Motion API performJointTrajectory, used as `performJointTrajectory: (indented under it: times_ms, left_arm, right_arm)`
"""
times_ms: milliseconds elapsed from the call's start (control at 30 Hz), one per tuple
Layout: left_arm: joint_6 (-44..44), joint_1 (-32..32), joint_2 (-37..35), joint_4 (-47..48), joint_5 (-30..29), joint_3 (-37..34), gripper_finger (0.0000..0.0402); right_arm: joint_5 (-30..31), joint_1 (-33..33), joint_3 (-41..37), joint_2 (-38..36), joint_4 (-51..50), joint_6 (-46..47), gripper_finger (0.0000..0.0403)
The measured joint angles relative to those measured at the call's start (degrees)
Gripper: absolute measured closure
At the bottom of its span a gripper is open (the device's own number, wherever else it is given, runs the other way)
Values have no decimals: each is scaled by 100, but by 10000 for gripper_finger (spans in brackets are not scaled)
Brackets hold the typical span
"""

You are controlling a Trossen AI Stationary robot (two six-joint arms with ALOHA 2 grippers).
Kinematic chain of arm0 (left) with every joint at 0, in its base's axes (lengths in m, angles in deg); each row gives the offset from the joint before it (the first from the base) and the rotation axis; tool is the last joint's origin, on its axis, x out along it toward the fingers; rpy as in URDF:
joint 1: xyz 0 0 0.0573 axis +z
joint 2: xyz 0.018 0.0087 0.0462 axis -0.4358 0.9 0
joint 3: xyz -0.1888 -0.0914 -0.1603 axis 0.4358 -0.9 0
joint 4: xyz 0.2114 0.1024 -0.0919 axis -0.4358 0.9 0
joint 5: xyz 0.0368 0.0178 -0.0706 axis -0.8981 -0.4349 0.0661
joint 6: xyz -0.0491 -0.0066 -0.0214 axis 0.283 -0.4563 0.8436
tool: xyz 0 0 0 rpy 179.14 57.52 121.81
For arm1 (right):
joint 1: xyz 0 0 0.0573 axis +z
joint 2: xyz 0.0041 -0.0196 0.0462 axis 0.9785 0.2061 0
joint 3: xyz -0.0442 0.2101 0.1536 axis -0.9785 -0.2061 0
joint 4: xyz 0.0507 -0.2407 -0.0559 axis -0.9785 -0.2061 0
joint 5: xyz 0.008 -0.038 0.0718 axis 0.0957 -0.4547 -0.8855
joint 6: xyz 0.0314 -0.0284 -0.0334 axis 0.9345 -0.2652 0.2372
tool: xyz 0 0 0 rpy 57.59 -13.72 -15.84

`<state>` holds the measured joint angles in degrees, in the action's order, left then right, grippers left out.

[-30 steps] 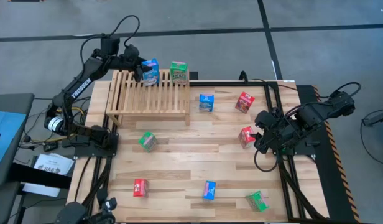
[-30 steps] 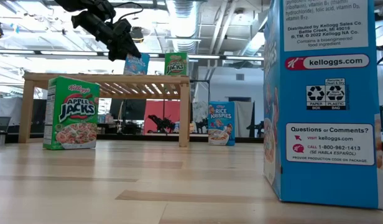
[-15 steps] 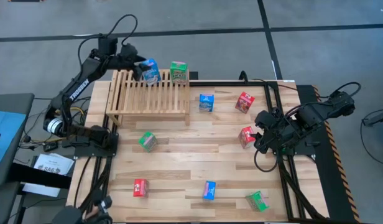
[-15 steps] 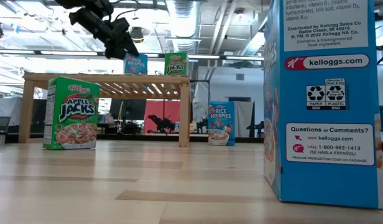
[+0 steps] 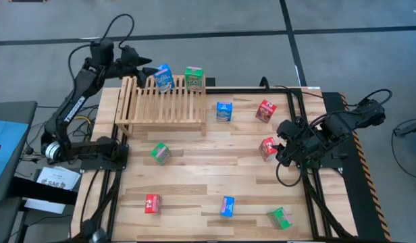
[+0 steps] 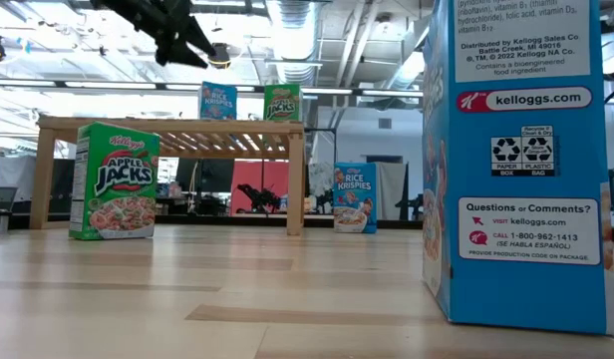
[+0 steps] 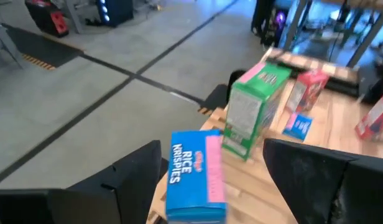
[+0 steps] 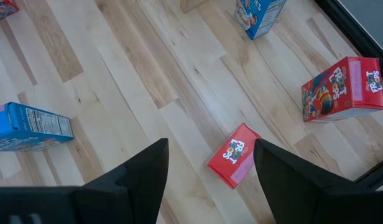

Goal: Stack cereal on shelf
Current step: Put the bottom left blue cereal box on the shelf

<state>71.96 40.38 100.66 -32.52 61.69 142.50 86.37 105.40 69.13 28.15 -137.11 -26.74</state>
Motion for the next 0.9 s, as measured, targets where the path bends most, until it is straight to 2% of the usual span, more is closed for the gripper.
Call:
performJointTrajectory:
  times_ms: [200,333,433,700,900]
  left_arm:
    - [351,-110,-500,503,556,0,130]
    - [-101,-461,-664,1489,576,-4,130]
    - [-193,-804,-776,1601,517,-312,130]
    - [673,-1520,-1054,33,-375,-1733,130]
    - [995,-1895,-1054,-867,-1271,-2376,130]
  right_arm:
    - [0,0,0,0,35,0,142]
    - [0,0,0,0,94,-1,142]
    - [0,0,0,-2,92,-2,142]
    - [-2,0,0,-2,85,-13,142]
    - [-2,0,0,-2,56,-15,142]
